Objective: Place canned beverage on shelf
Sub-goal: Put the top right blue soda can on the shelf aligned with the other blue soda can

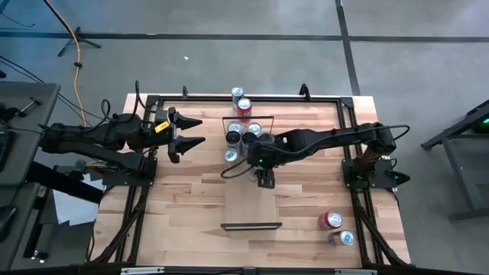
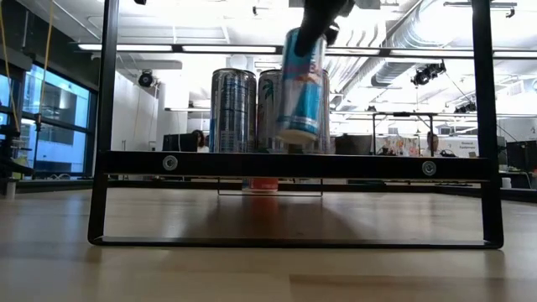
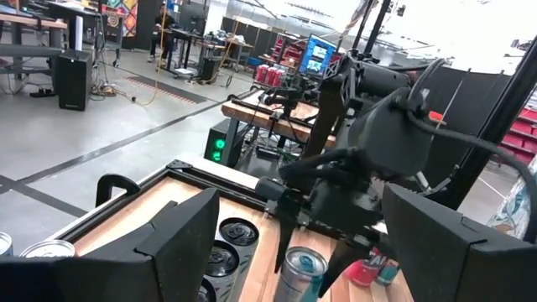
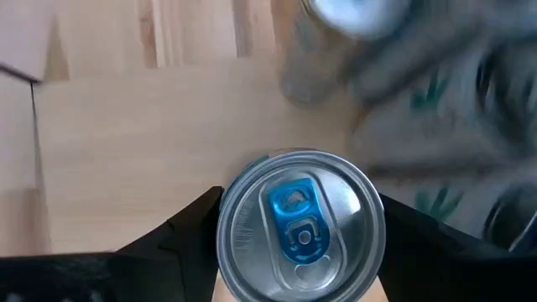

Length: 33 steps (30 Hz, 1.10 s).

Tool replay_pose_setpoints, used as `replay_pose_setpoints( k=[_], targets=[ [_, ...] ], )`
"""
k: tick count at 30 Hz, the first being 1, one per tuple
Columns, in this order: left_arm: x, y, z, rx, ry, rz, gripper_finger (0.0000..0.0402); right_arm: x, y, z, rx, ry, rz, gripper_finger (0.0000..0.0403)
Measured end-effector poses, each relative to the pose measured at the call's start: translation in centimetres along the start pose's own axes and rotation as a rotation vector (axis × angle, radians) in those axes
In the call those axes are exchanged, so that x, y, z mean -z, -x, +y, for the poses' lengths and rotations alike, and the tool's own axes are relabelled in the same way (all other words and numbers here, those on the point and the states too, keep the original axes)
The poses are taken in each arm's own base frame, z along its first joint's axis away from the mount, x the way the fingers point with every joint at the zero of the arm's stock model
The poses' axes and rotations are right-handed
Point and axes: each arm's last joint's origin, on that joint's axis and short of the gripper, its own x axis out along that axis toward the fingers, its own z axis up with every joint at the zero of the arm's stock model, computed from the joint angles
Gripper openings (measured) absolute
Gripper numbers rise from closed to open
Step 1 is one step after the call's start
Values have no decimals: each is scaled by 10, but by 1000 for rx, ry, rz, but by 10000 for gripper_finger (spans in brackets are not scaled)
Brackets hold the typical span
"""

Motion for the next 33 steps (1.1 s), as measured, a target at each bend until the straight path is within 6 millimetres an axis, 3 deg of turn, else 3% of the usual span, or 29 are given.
replay_pose_setpoints(
  k=[4,8,33],
  targets=[
    [0,0,0,0,0,0,294,3,-4,1,8,-210,42,234],
    [0,0,0,0,0,0,294,5,-4,0,48,-283,51,234],
    [1,0,0,-4,-5,14,294,4,-18,1,94,-171,79,249]
  ],
)
